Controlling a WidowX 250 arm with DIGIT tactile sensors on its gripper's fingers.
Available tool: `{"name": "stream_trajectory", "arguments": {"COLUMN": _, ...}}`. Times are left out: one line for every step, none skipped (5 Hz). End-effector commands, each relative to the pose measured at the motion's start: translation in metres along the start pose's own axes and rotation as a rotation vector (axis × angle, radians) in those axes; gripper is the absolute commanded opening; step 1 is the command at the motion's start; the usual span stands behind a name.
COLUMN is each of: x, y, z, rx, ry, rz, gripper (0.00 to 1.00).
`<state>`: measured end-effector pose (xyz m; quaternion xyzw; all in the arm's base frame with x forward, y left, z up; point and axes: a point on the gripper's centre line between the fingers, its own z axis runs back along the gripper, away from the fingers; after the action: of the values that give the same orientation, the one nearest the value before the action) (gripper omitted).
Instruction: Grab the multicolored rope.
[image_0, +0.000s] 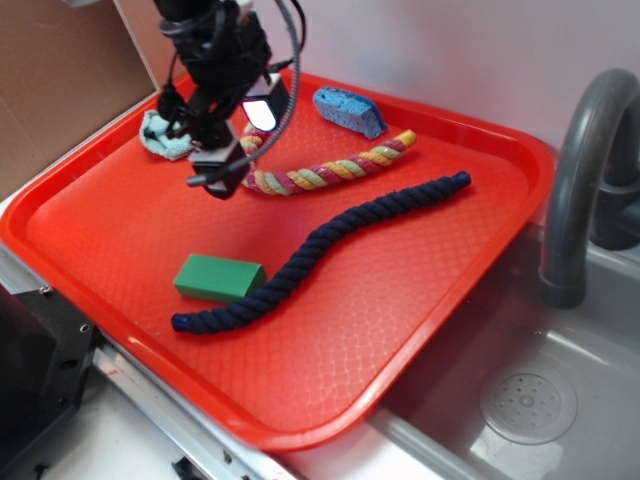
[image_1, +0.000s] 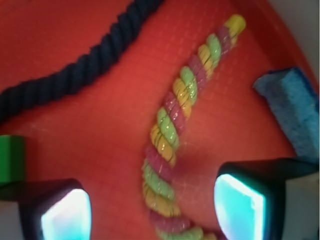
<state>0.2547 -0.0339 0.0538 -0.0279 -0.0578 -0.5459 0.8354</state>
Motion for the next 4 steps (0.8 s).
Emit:
{"name": "stream_trajectory", "arguments": {"x": 0.017, "y": -0.003, "z": -0.026, "rx": 0.001, "ry": 0.052, "rz": -0.031, "gripper": 1.00}}
{"name": "stream_trajectory", "arguments": {"x": 0.012, "y": -0.002, "z": -0.044, "rx": -0.021, "ry": 0.086, "rz": -0.013, "gripper": 1.00}}
{"name": "stream_trajectory", "arguments": {"x": 0.012, "y": -0.004, "z": -0.050, "rx": -0.016, "ry": 0.118, "rz": 0.011, "gripper": 0.00}}
{"name": "stream_trajectory", "arguments": {"x": 0.015, "y": -0.008, "z": -0.048, "rx": 0.001, "ry": 0.108, "rz": -0.034, "gripper": 0.00}}
